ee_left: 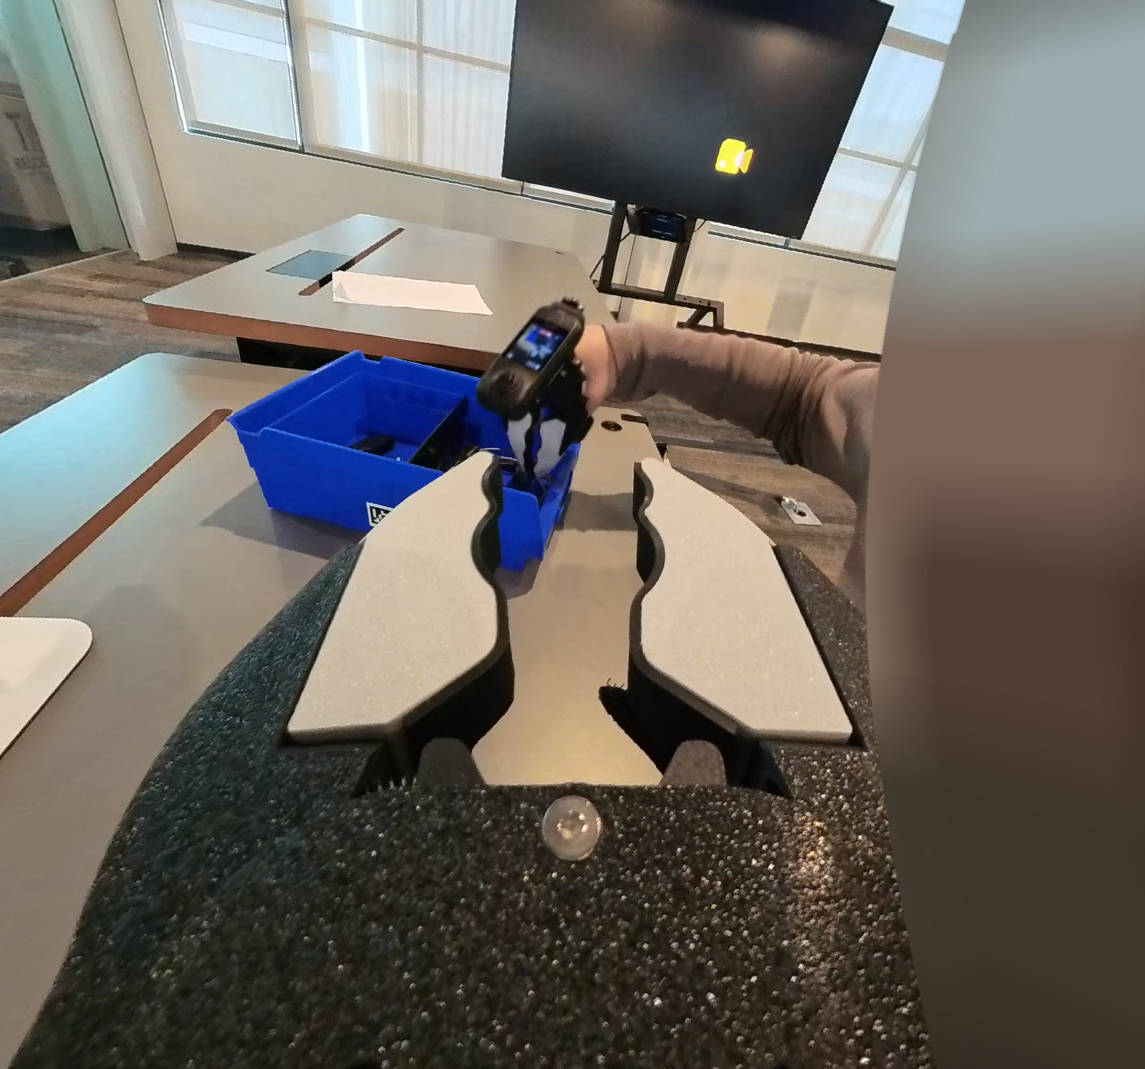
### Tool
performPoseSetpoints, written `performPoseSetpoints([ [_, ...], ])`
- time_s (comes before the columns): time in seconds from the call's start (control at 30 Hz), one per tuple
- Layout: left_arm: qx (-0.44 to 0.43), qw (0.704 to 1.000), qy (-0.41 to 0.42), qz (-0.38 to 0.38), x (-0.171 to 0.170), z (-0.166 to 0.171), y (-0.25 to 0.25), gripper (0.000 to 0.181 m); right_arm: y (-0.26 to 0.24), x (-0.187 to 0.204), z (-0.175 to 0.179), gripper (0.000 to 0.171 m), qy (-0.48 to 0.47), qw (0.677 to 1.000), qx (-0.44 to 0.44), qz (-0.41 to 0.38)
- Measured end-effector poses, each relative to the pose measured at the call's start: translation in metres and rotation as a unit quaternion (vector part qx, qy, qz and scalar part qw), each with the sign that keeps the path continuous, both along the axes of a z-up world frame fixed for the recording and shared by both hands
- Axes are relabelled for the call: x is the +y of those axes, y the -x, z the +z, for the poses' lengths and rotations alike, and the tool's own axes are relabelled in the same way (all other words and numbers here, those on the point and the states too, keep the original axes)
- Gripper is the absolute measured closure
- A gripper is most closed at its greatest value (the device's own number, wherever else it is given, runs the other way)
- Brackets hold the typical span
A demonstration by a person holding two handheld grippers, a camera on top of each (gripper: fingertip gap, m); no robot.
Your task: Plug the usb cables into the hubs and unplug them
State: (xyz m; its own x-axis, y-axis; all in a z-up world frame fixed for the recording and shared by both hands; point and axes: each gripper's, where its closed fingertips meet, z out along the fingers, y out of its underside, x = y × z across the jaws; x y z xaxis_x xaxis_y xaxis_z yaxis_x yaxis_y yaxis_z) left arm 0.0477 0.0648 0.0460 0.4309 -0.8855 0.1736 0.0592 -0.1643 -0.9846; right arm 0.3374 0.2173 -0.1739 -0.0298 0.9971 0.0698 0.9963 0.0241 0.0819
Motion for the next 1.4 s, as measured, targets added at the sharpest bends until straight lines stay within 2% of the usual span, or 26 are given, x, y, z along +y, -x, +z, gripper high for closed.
performPoseSetpoints([
  [0.07, 0.001, 1.0, 0.0, -0.003, -0.001, 0.0, -0.001, 0.142, -0.01, -0.001, -0.008, 0.162, 0.005, 0.998, -0.05, -0.045],
  [0.17, 0.003, 1.0, -0.002, -0.004, -0.002, 0.0, -0.002, 0.142, -0.003, -0.005, -0.005, 0.16, 0.019, 0.997, -0.018, -0.069],
  [0.2, 0.003, 1.0, -0.002, -0.004, -0.003, 0.0, -0.001, 0.142, 0.0, -0.004, 0.0, 0.154, 0.019, 0.997, 0.001, -0.081],
  [0.33, -0.001, 1.0, -0.005, 0.003, -0.002, 0.002, 0.002, 0.142, 0.012, 0.0, 0.038, 0.134, 0.001, 0.985, 0.114, -0.127],
  [0.47, -0.009, 1.0, -0.006, 0.014, 0.001, 0.004, 0.006, 0.139, 0.031, 0.002, 0.082, 0.119, -0.027, 0.95, 0.276, -0.144],
  [0.67, -0.023, 0.998, -0.014, 0.065, 0.012, 0.009, 0.014, 0.122, 0.068, -0.001, 0.13, 0.107, -0.075, 0.861, 0.483, -0.141],
  [0.77, -0.041, 0.991, -0.027, 0.124, 0.024, 0.016, 0.024, 0.108, 0.119, -0.038, 0.165, 0.105, -0.046, 0.779, 0.619, -0.088],
  [0.87, -0.078, 0.972, -0.037, 0.219, 0.04, 0.017, 0.042, 0.098, 0.17, -0.076, 0.185, 0.105, -0.011, 0.697, 0.715, -0.042],
  [0.93, -0.097, 0.951, -0.051, 0.288, 0.045, 0.01, 0.056, 0.093, 0.203, -0.094, 0.186, 0.097, -0.003, 0.657, 0.754, -0.016],
  [1.0, -0.07, 0.929, -0.064, 0.359, 0.047, -0.009, 0.07, 0.091, 0.234, -0.105, 0.174, 0.094, -0.013, 0.635, 0.773, 0.002],
  [1.03, -0.039, 0.917, -0.076, 0.39, 0.047, -0.021, 0.076, 0.092, 0.249, -0.108, 0.165, 0.09, -0.02, 0.63, 0.776, 0.011],
  [1.13, 0.061, 0.877, -0.107, 0.465, 0.039, -0.064, 0.093, 0.096, 0.282, -0.116, 0.135, 0.096, -0.046, 0.616, 0.785, 0.044],
  [1.2, 0.087, 0.855, -0.118, 0.498, 0.03, -0.091, 0.103, 0.098, 0.295, -0.116, 0.117, 0.098, -0.061, 0.61, 0.788, 0.063],
  [1.3, 0.08, 0.843, -0.118, 0.519, 0.021, -0.117, 0.118, 0.093, 0.304, -0.119, 0.101, 0.097, -0.052, 0.591, 0.8, 0.092],
  [1.4, 0.053, 0.849, -0.102, 0.516, 0.023, -0.131, 0.13, 0.082, 0.308, -0.126, 0.09, 0.092, -0.045, 0.597, 0.79, 0.131],
])
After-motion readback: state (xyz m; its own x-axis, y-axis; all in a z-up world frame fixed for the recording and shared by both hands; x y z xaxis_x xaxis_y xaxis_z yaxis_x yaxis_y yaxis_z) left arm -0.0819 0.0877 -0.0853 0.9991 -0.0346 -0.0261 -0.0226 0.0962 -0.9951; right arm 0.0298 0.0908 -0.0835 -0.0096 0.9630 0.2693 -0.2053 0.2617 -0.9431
